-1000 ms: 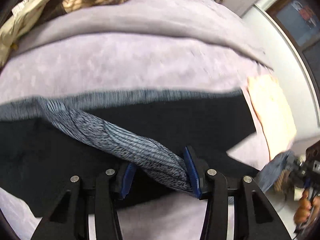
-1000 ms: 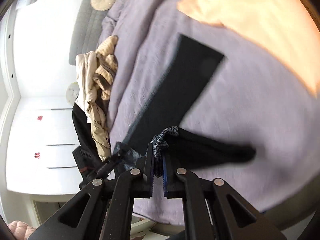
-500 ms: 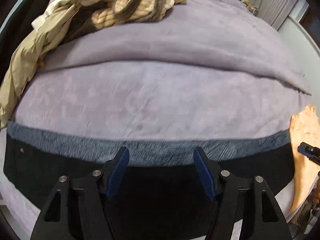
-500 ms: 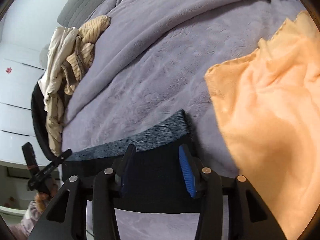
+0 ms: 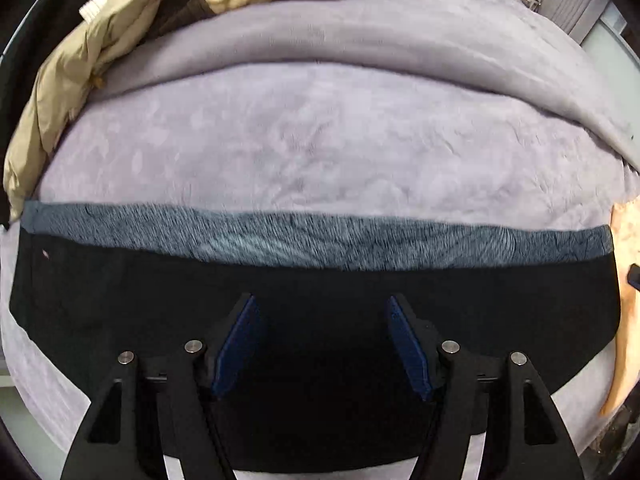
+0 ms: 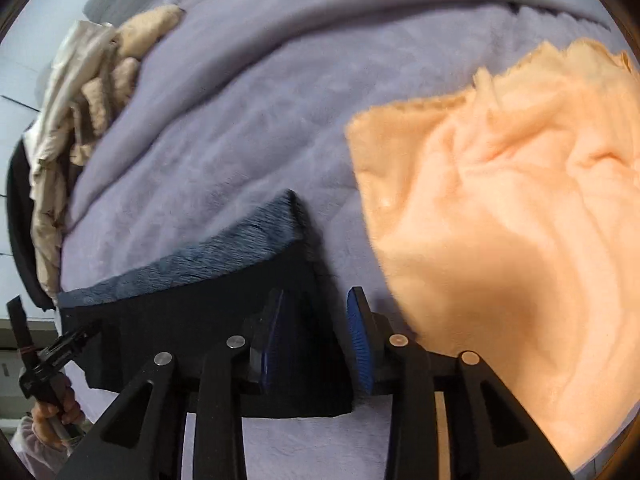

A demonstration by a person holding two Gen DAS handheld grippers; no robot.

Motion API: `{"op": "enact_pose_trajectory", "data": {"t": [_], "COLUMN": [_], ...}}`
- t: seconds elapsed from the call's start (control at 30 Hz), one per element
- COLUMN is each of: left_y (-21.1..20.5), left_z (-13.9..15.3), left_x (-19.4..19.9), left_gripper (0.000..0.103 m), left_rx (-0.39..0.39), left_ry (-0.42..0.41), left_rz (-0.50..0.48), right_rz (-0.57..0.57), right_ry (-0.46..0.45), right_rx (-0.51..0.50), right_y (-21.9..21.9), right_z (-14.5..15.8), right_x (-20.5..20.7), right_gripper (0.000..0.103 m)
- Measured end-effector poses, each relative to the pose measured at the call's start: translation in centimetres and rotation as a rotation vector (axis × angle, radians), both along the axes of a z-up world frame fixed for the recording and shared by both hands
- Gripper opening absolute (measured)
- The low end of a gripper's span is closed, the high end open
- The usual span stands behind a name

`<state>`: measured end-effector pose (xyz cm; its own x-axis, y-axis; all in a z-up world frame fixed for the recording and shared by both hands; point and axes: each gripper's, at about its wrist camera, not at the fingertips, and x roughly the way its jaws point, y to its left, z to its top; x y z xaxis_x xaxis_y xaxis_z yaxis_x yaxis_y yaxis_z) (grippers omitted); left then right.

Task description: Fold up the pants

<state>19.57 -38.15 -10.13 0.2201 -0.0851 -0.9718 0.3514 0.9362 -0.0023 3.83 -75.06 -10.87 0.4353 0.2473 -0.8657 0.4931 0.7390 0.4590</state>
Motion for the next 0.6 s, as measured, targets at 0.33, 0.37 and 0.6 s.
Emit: {"op": "enact_pose_trajectory", "data": {"t": [0.33,0.37,0.6], "left_y": [-3.1,-3.0,1.0], "left_z": [-5.1,-5.2,-1.7], "left_x": [4.2,4.9,6.1], "left_gripper": [0.082,0.082,0.081], "left_rx": [0.051,0.051,0.063], "left_ry": [-0.040,-0.045,-0.090], "left_rz": [0.019,0.024,0.063], "right_rz": [0.256,0.219,0.029], "right_ry": [0.022,0.028,-0.037], "right_rx": [-0.007,-0.026,0.160], "right_y": [10.6,9.5,2.8], "right_z": [-6.7,-6.9,-3.7], "right_x": [11.4,11.9,6.3], "right_gripper": [0.028,0.026,0.034]}}
